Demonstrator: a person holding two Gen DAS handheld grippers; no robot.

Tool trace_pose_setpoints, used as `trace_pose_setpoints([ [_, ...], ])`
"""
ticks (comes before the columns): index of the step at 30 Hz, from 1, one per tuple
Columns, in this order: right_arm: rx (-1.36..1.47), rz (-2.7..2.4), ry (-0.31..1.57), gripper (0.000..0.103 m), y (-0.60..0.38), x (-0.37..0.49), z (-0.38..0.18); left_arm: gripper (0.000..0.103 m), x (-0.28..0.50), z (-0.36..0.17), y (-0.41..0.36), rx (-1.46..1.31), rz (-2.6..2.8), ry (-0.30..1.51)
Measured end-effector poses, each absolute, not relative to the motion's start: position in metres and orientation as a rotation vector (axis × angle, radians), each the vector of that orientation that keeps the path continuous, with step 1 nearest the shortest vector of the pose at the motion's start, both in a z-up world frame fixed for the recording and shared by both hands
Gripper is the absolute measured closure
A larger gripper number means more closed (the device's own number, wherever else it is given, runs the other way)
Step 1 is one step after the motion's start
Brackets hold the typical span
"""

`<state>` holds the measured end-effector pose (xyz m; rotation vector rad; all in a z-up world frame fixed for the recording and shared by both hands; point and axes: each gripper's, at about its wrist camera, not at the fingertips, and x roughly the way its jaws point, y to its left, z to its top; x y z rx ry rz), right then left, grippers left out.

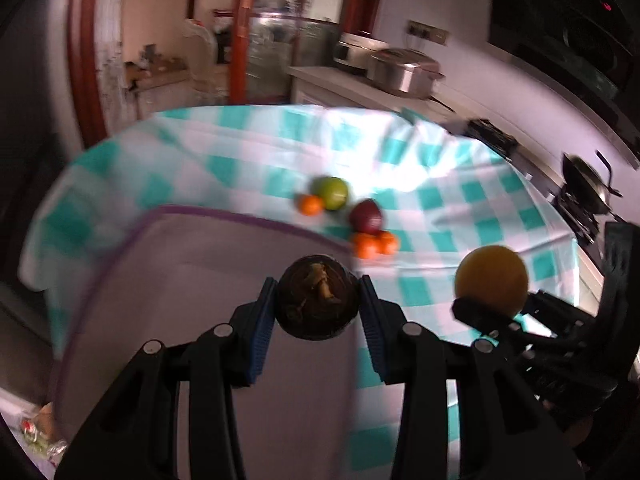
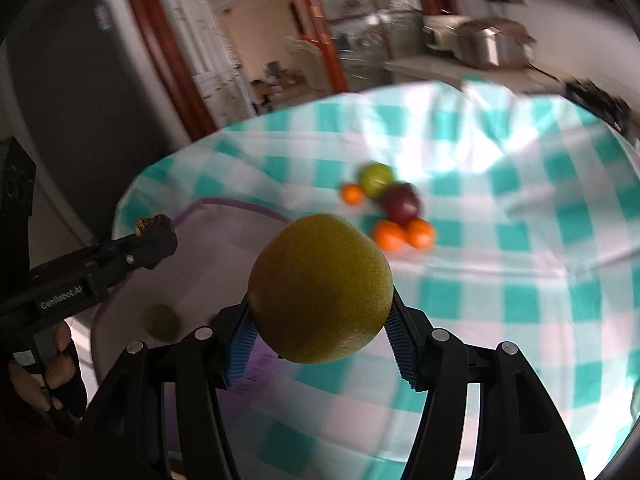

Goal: Organize fruits
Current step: 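Carry the pear and dark fruit over the box with both tools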

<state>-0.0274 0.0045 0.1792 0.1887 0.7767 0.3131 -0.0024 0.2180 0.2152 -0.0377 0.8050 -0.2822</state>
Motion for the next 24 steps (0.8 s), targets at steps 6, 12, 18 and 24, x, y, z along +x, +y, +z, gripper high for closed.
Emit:
trace_pose_setpoints([
  [6, 0.088, 0.435, 0.776, 0.045, 0.08, -0.02, 0.191, 0.062, -0.02, 0.206, 0.29, -0.048, -0.185, 0.859],
  [12, -0.068, 0.548, 0.878, 0.045, 0.149, -0.015, 0.176, 0.062, -0.033, 0.176, 0.318, 0.009, -0.178, 0.99],
  [18, -0.25, 0.591, 1.033, 0.045, 0.194, -0.019, 0.143, 0.062, -0.036, 0.145, 0.315, 0.079, -0.214, 1.117],
  [24, -0.36, 0.553, 1.174, 0.045, 0.208, -0.007, 0.111, 0.062, -0.033, 0.115, 0.308, 0.185, -0.216, 1.225],
])
